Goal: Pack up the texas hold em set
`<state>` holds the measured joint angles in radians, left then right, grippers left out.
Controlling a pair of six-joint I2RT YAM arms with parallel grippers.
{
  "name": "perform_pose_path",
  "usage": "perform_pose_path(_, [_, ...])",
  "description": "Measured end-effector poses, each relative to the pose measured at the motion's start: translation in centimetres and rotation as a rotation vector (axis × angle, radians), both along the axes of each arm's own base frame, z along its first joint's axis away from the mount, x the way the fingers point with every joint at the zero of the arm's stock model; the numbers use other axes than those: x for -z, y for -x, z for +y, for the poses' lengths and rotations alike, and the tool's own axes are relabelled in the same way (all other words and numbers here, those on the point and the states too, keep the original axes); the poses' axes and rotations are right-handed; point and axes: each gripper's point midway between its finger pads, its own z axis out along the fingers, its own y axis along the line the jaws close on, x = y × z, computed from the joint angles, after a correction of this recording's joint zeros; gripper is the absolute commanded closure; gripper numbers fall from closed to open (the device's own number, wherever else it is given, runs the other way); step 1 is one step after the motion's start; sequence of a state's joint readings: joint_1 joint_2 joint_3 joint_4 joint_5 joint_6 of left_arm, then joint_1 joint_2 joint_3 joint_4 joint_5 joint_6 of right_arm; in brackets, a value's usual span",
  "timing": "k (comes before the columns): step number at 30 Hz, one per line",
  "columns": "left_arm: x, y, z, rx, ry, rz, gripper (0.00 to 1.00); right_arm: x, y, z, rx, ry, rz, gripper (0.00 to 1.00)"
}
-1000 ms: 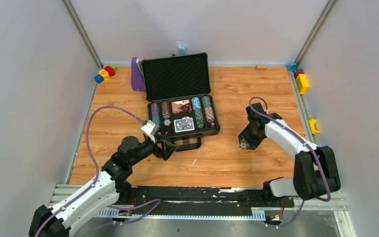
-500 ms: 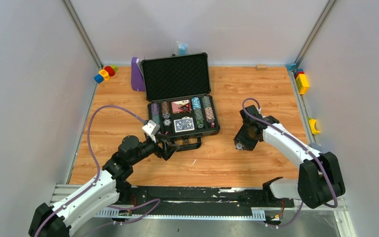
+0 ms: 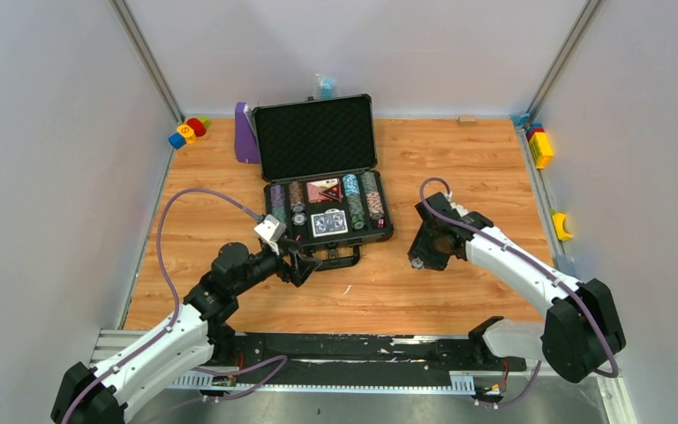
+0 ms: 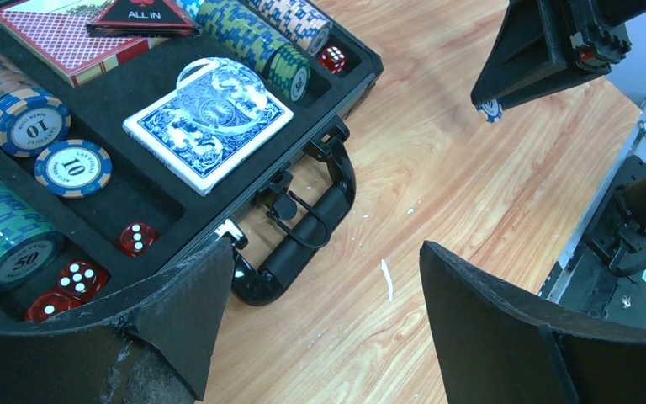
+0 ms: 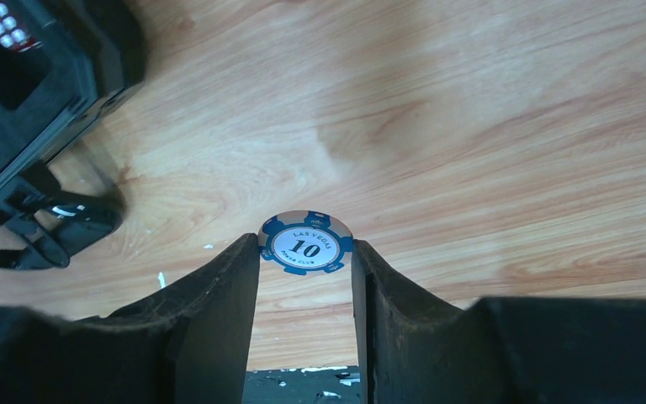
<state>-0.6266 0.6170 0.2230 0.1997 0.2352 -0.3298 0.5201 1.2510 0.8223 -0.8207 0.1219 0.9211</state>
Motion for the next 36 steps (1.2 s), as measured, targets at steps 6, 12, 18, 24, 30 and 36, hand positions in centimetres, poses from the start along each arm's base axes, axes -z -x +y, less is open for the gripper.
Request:
perform_pose_path(6, [-0.2,-0.1,0.2,-0.013,0.002,-0.006,0.14,-2.3,-0.9,3.3,-0.080,-0.009,-0.068,0.64])
perform_pose_path(12, [-2.2,-1.0,2.2,-0.146,0.043,-0.063,0.12,-4.8,-4.1,10.5,-0.236,-0.061,-0.217,0.67])
perform_pose_path(18, [-3.8,-2.0,6.5,-0.392,0.100,-0.091,0.09,-5.9,-7.9,17.7,-0.367,-0.098,-0.325,0.67])
perform_pose_path(24, [-4.3,-1.9,10.9,-0.610,0.149,-0.103,0.09,-6.5,-11.9,24.4,-0.464,-0.107,-0.416,0.67])
perform_pose_path(30, [-3.9,-1.8,13.8,-0.758,0.164,-0.096,0.08,-4.5,-13.5,28.0,-0.530,-0.085,-0.427,0.68])
perform_pose_path(36, [-2.7,-2.0,14.4,-0.798,0.118,-0.066,0.07,-2.6,-14.1,29.9,-0.578,-0.063,-0.423,0.67])
